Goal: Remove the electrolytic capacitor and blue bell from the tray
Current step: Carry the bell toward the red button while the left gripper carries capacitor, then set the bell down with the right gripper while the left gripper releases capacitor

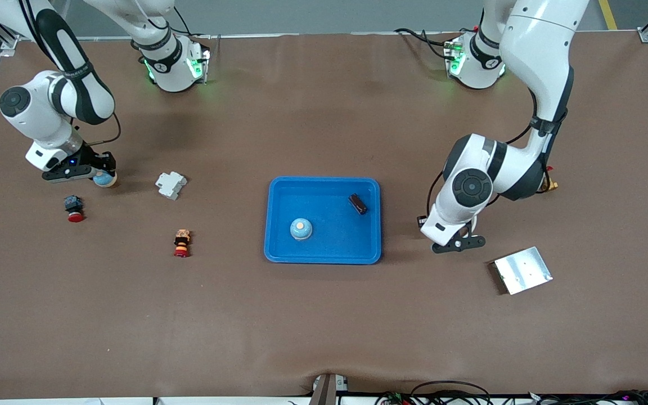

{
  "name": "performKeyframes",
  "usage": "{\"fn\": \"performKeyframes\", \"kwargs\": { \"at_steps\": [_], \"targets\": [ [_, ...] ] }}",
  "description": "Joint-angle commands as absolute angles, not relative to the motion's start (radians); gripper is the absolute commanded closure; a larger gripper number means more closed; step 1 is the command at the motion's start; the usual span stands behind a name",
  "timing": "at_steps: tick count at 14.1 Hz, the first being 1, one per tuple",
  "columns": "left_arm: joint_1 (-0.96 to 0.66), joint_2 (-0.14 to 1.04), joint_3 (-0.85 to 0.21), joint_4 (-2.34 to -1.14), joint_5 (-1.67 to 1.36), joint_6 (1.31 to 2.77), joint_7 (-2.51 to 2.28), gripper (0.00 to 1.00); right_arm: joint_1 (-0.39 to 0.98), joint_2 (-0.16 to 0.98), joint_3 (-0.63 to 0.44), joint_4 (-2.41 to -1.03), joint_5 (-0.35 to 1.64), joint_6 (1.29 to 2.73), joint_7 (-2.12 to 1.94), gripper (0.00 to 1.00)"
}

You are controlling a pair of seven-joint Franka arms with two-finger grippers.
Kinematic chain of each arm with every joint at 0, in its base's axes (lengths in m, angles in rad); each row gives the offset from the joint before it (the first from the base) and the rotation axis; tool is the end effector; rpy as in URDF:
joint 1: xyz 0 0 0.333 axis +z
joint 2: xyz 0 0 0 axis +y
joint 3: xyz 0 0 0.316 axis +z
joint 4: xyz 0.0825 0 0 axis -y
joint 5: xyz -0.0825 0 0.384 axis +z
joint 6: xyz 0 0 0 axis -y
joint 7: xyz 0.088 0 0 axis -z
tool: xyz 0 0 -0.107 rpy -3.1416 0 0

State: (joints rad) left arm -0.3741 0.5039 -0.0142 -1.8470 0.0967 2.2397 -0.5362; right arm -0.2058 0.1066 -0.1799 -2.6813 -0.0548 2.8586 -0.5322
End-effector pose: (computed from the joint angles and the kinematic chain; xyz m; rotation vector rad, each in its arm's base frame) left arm 0.5857 -0.2360 0.2424 -3.0289 -0.1289 0.1063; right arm 0.3909 -0.1576 0.2069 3.0610 0.3075 0.0745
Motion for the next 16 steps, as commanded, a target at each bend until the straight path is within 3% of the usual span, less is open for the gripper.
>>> {"fn": "performKeyframes", "kwargs": {
  "at_steps": [1, 9, 16],
  "targets": [
    [-0.359, 0.457, -0.028, -1.913, 0.126, 2.281, -0.491, 0.95, -0.21, 0.104, -0.167, -2.684, -0.009, 2.87, -0.554, 1.0],
    [-0.328, 0.433, -0.043, -2.042, 0.192, 2.427, -0.403, 0.92, -0.156, 0.104, -0.167, -2.683, 0.069, 2.89, -0.555, 1.0],
    [0.07, 0.468, -0.391, -2.071, 0.251, 2.453, -0.36, 0.92, -0.14, 0.14, -0.166, -2.675, 0.098, 2.896, -0.555, 1.0]
  ]
}}
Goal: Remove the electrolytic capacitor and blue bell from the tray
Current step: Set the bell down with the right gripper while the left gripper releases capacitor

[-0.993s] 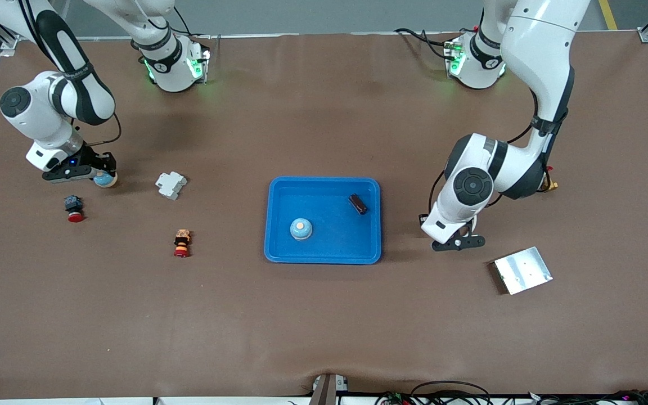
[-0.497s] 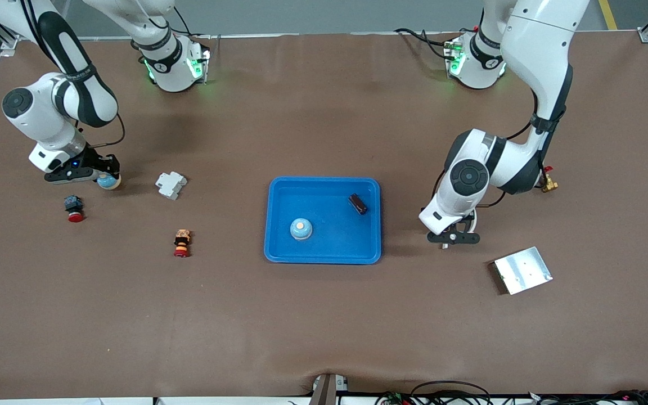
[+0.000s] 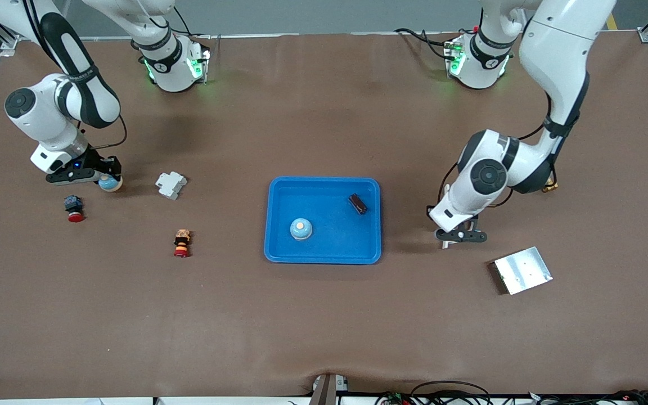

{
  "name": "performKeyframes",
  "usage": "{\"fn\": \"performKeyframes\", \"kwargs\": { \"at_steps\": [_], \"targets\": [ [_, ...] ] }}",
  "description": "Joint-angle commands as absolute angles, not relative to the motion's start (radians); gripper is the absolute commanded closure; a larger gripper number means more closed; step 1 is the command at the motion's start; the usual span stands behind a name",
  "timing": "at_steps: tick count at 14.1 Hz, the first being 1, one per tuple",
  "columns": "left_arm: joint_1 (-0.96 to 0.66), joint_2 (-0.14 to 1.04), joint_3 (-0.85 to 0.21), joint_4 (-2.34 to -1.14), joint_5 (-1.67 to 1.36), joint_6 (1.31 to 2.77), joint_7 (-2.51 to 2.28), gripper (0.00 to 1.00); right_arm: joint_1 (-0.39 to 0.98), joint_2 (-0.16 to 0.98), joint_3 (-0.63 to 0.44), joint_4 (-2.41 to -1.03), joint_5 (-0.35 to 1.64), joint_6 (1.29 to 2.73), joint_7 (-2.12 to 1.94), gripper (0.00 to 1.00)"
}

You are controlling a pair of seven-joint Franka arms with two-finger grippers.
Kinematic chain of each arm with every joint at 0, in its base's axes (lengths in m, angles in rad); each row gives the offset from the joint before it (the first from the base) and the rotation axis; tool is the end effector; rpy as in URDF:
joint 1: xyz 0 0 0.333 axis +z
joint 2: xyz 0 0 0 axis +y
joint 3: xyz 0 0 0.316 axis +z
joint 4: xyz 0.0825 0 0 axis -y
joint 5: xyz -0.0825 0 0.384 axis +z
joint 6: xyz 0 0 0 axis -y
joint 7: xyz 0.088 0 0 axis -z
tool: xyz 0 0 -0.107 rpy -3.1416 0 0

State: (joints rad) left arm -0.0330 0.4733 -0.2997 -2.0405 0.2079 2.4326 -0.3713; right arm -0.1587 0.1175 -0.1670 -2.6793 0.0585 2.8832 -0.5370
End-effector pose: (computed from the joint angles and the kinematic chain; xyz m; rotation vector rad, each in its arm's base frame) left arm 0.5599 -0.1906 0.2124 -3.1241 0.1499 0.0783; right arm 0.3995 -0.1406 0.2054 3.0907 0.2437 0.1234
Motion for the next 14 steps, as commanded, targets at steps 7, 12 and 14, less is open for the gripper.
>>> {"fn": "performKeyframes", "kwargs": {
  "at_steps": [7, 12, 14],
  "targets": [
    [0.118, 0.505, -0.433, -2.085, 0.285, 2.494, -0.365, 0.91, -0.143, 0.161, -0.166, -2.674, 0.098, 2.916, -0.56, 1.0],
    [0.117, 0.506, -0.433, -2.1, 0.285, 2.505, -0.365, 0.89, -0.143, 0.182, -0.166, -2.674, 0.1, 2.939, -0.56, 1.0],
    [0.117, 0.511, -0.431, -2.103, 0.285, 2.511, -0.365, 0.89, -0.141, 0.184, -0.166, -2.674, 0.1, 2.942, -0.56, 1.0]
  ]
}}
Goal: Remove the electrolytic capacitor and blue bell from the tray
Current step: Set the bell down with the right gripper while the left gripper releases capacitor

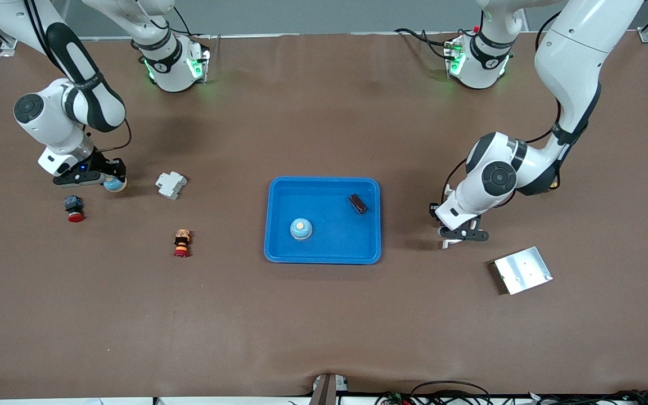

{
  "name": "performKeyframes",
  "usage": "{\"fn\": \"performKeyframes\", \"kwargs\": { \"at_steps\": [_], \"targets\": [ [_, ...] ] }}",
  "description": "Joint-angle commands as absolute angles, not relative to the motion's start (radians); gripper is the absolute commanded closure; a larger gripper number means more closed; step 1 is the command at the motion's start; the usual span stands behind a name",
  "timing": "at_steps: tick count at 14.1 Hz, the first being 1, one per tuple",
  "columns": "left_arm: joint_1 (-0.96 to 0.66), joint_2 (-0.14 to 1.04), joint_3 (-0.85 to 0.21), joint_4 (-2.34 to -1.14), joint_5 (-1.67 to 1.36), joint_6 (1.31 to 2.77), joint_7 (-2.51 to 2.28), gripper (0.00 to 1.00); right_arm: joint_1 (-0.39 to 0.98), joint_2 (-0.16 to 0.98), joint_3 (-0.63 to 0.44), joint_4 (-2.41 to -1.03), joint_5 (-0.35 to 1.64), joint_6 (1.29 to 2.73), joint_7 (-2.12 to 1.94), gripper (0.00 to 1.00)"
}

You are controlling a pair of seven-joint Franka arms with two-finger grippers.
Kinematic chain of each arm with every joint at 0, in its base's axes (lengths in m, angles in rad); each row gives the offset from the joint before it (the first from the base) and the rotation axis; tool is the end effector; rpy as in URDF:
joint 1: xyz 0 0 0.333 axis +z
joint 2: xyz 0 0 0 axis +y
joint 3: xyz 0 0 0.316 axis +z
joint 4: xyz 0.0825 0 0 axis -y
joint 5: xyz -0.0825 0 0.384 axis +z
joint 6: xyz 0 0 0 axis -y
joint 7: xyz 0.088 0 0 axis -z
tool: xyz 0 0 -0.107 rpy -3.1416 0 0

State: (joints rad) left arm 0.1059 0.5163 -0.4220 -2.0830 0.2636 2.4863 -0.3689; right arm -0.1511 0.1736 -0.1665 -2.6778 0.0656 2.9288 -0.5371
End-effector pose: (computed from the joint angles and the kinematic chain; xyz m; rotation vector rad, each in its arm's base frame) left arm 0.5494 -0.1818 0.1898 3.1033 -0.1843 -0.1006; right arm 0.3977 -0.1384 0.1869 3.0855 0.2466 0.1059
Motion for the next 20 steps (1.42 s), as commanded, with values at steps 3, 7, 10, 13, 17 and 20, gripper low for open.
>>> {"fn": "performKeyframes", "kwargs": {
  "at_steps": [3, 7, 10, 13, 17, 20],
  "targets": [
    [0.117, 0.512, -0.431, -2.108, 0.285, 2.529, -0.365, 0.85, -0.141, 0.192, -0.166, -2.669, 0.1, 2.942, -0.558, 0.85],
    [0.117, 0.512, -0.431, -2.108, 0.285, 2.53, -0.377, 0.7, -0.14, 0.19, -0.152, -2.669, 0.123, 2.942, -0.558, 0.0],
    [0.117, 0.512, -0.431, -2.108, 0.285, 2.53, -0.383, 0.44, -0.138, 0.169, -0.144, -2.666, 0.127, 2.936, -0.557, 0.0],
    [0.117, 0.511, -0.433, -2.106, 0.285, 2.53, -0.385, 0.19, -0.13, 0.137, -0.13, -2.662, 0.129, 2.925, -0.554, 0.0],
    [0.11, 0.503, -0.434, -2.102, 0.284, 2.516, -0.397, 0.0, -0.121, 0.104, -0.049, -2.616, 0.295, 2.806, -0.549, 0.0],
    [0.11, 0.497, -0.455, -2.079, 0.284, 2.464, -0.439, 0.0, -0.097, 0.078, -0.022, -2.566, 0.429, 2.675, -0.545, 0.0]
  ]
}}
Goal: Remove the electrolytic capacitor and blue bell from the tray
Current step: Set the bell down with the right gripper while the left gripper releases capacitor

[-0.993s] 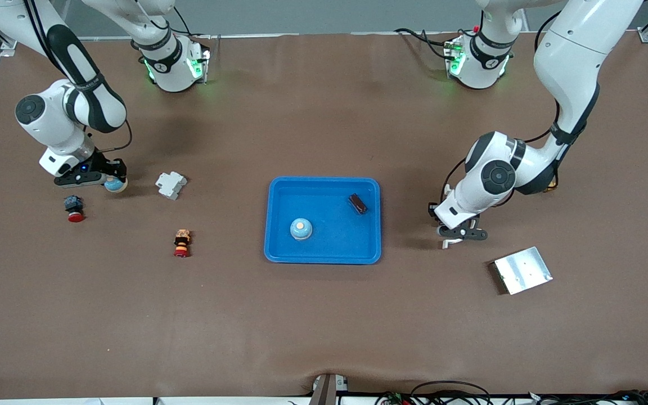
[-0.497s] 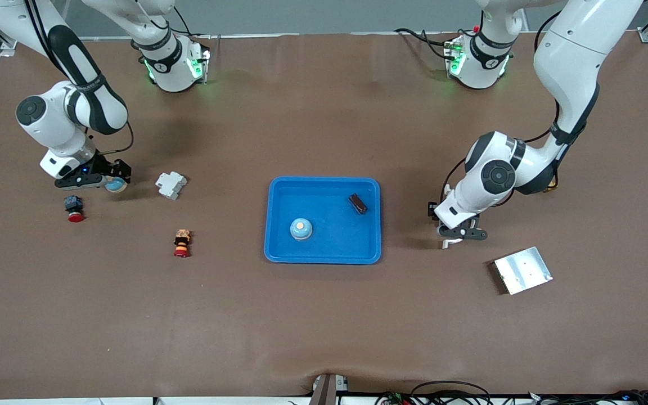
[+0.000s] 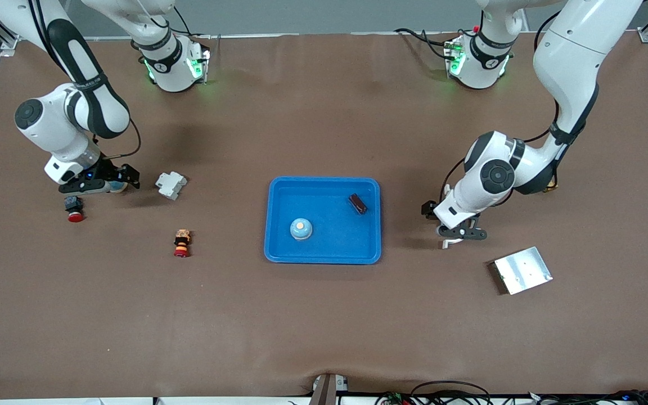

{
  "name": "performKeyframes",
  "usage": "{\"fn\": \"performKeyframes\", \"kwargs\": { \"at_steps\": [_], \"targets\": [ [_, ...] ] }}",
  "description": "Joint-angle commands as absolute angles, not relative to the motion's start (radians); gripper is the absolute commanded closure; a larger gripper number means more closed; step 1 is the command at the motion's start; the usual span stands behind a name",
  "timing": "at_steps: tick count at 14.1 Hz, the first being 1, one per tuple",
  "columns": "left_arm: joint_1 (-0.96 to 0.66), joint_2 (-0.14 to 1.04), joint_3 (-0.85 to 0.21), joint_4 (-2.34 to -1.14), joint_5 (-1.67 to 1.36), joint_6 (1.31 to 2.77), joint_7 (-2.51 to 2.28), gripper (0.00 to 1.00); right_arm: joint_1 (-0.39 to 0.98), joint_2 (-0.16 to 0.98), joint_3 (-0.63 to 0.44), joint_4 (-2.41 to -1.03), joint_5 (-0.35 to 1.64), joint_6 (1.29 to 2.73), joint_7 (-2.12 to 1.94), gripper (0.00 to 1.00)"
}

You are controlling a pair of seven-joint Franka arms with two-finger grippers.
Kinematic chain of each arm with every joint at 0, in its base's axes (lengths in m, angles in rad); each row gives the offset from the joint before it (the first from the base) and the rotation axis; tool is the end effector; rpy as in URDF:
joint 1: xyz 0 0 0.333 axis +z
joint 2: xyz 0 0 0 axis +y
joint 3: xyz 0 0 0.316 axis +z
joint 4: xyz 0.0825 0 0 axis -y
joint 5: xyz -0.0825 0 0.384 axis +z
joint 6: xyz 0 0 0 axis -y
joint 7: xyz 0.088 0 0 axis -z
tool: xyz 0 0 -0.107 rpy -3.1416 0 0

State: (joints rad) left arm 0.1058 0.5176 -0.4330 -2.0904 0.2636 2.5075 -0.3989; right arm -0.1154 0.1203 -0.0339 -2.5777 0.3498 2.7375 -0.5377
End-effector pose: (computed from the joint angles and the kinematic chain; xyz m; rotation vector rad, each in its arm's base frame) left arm 0.5467 -0.1887 0.1896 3.0937 -0.1536 -0.0833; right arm 0.4422 -0.0803 0.2210 -3.0194 -0.1047 -0.1274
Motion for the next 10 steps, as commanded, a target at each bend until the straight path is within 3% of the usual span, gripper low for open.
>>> {"fn": "performKeyframes", "kwargs": {
  "at_steps": [1, 10],
  "targets": [
    [0.11, 0.497, -0.457, -2.06, 0.284, 2.438, -0.457, 0.0, -0.074, 0.071, -0.021, -2.566, 0.451, 2.674, -0.517, 0.0],
    [0.072, 0.523, -0.512, -1.881, 0.264, 2.267, -0.819, 0.0, 0.326, 0.018, -0.021, -2.524, 0.437, 2.675, 0.129, 0.0]
  ]
}}
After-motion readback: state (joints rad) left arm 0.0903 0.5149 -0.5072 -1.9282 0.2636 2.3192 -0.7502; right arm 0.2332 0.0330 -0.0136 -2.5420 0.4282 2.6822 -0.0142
